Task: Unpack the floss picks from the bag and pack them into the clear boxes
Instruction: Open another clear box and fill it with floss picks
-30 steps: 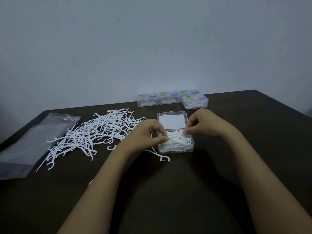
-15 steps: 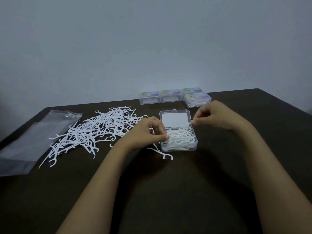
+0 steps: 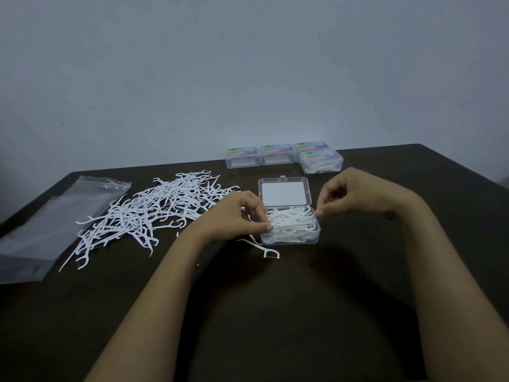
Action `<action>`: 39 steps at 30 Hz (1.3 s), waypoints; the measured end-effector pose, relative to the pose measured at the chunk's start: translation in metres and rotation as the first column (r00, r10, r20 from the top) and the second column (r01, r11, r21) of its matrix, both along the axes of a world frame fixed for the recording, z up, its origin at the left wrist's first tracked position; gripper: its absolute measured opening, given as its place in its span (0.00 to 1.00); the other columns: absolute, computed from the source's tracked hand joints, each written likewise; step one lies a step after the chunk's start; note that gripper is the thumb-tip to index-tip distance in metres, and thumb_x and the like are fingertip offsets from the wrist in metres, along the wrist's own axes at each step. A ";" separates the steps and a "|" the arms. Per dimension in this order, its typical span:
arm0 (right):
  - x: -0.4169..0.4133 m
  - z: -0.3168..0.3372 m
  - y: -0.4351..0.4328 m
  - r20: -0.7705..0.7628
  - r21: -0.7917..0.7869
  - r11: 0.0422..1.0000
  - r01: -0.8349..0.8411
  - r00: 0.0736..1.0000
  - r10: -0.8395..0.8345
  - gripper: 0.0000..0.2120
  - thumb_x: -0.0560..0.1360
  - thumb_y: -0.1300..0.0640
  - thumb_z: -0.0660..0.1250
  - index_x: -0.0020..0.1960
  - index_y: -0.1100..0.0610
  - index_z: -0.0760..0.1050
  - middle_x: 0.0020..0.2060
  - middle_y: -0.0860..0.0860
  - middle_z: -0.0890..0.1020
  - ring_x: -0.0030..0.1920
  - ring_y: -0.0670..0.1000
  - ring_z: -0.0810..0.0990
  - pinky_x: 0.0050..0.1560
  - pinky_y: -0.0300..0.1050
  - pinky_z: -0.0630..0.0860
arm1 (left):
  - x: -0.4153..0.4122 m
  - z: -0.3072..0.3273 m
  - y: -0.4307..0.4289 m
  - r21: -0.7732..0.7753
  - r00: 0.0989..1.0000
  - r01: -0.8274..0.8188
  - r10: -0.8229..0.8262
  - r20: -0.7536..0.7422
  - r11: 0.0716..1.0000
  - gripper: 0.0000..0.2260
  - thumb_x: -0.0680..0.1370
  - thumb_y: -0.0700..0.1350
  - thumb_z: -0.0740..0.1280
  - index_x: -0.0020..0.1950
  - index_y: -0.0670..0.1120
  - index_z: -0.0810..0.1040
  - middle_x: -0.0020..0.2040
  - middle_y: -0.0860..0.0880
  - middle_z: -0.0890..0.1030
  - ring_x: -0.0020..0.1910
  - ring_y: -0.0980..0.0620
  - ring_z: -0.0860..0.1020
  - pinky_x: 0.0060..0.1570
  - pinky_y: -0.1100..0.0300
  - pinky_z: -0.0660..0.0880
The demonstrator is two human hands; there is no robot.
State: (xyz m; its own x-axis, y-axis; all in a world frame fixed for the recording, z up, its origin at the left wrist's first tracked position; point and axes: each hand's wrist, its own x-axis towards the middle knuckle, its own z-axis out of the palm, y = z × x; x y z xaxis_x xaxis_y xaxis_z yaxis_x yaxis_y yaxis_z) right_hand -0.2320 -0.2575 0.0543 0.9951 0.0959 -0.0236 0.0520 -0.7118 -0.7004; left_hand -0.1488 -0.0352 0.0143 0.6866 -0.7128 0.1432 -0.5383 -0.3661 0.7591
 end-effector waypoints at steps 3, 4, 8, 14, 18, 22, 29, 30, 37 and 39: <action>-0.001 0.001 -0.002 0.035 0.021 1.000 0.015 0.999 -0.015 0.05 0.67 0.56 0.74 0.38 0.59 0.82 0.28 0.51 0.77 0.31 0.43 0.70 0.35 0.36 0.67 | -0.001 0.001 0.000 -0.018 1.000 0.023 -0.023 -0.010 1.000 0.09 0.68 0.38 0.75 0.32 0.50 0.80 0.43 0.50 0.78 0.37 0.62 0.75 0.39 0.69 0.71; -0.001 0.001 -0.003 0.047 0.036 0.999 0.023 0.999 -0.025 0.05 0.67 0.57 0.74 0.38 0.59 0.82 0.28 0.49 0.78 0.30 0.42 0.70 0.34 0.35 0.67 | -0.001 0.001 0.000 -0.021 1.000 0.024 -0.024 -0.008 0.999 0.09 0.68 0.38 0.75 0.32 0.50 0.80 0.42 0.51 0.77 0.36 0.63 0.74 0.39 0.69 0.71; -0.001 0.001 -0.002 0.030 0.044 0.999 0.002 1.000 -0.004 0.05 0.67 0.57 0.74 0.38 0.60 0.82 0.27 0.47 0.78 0.29 0.40 0.71 0.33 0.32 0.68 | -0.001 -0.001 -0.001 -0.013 1.000 0.012 -0.011 0.017 1.000 0.10 0.68 0.38 0.75 0.32 0.51 0.79 0.42 0.50 0.77 0.35 0.64 0.74 0.38 0.72 0.70; 0.000 0.001 -0.001 0.053 0.069 0.998 -0.010 0.999 0.006 0.05 0.67 0.60 0.74 0.37 0.61 0.81 0.22 0.44 0.75 0.26 0.39 0.69 0.30 0.28 0.66 | -0.002 -0.001 -0.001 -0.024 1.000 0.020 -0.020 -0.013 1.000 0.09 0.68 0.38 0.75 0.32 0.49 0.79 0.42 0.51 0.77 0.34 0.64 0.74 0.37 0.72 0.70; -0.002 0.003 -0.002 0.091 0.133 0.991 -0.008 0.996 -0.004 0.04 0.67 0.60 0.74 0.37 0.61 0.81 0.22 0.44 0.76 0.26 0.39 0.69 0.30 0.28 0.66 | -0.003 0.000 -0.002 -0.073 0.997 0.019 -0.024 -0.071 0.997 0.08 0.68 0.37 0.75 0.32 0.47 0.80 0.43 0.51 0.77 0.38 0.58 0.74 0.38 0.70 0.71; -0.002 0.002 0.000 0.044 0.104 0.994 -0.029 0.999 0.025 0.04 0.67 0.61 0.74 0.37 0.62 0.81 0.21 0.44 0.75 0.25 0.39 0.69 0.29 0.29 0.65 | -0.004 0.000 -0.002 -0.041 0.998 0.028 -0.030 -0.048 0.999 0.08 0.68 0.37 0.75 0.32 0.48 0.80 0.43 0.50 0.76 0.34 0.63 0.73 0.37 0.73 0.70; -0.002 0.002 -0.001 0.032 0.069 0.998 -0.007 0.999 0.005 0.05 0.68 0.60 0.73 0.38 0.62 0.81 0.21 0.44 0.74 0.25 0.39 0.69 0.29 0.28 0.65 | 0.000 -0.003 -0.003 -0.017 1.000 0.005 -0.006 -0.013 1.000 0.09 0.68 0.38 0.75 0.32 0.48 0.79 0.42 0.51 0.77 0.36 0.62 0.74 0.39 0.70 0.71; -0.002 0.002 -0.001 0.034 0.073 0.997 -0.007 0.999 0.005 0.05 0.68 0.60 0.73 0.39 0.62 0.81 0.21 0.43 0.75 0.25 0.39 0.69 0.29 0.28 0.66 | 0.000 -0.003 -0.003 -0.024 1.000 0.002 -0.003 -0.012 1.000 0.09 0.68 0.38 0.75 0.31 0.48 0.79 0.41 0.51 0.77 0.37 0.60 0.74 0.40 0.68 0.71; -0.002 0.003 -0.001 0.086 0.126 0.992 0.014 0.996 -0.025 0.04 0.68 0.61 0.73 0.37 0.61 0.80 0.21 0.43 0.75 0.25 0.39 0.70 0.28 0.27 0.65 | 0.001 -0.003 -0.001 -0.036 1.000 -0.005 0.005 -0.007 0.999 0.09 0.69 0.38 0.74 0.31 0.47 0.78 0.42 0.50 0.77 0.39 0.57 0.76 0.43 0.61 0.73; -0.003 0.003 -0.001 0.090 0.135 0.991 0.021 0.995 -0.033 0.04 0.68 0.62 0.73 0.38 0.62 0.80 0.21 0.43 0.76 0.25 0.39 0.70 0.27 0.27 0.65 | 0.002 -0.004 -0.001 -0.029 1.000 -0.013 0.013 -0.006 0.999 0.09 0.69 0.39 0.74 0.31 0.47 0.78 0.42 0.49 0.77 0.39 0.56 0.75 0.42 0.61 0.73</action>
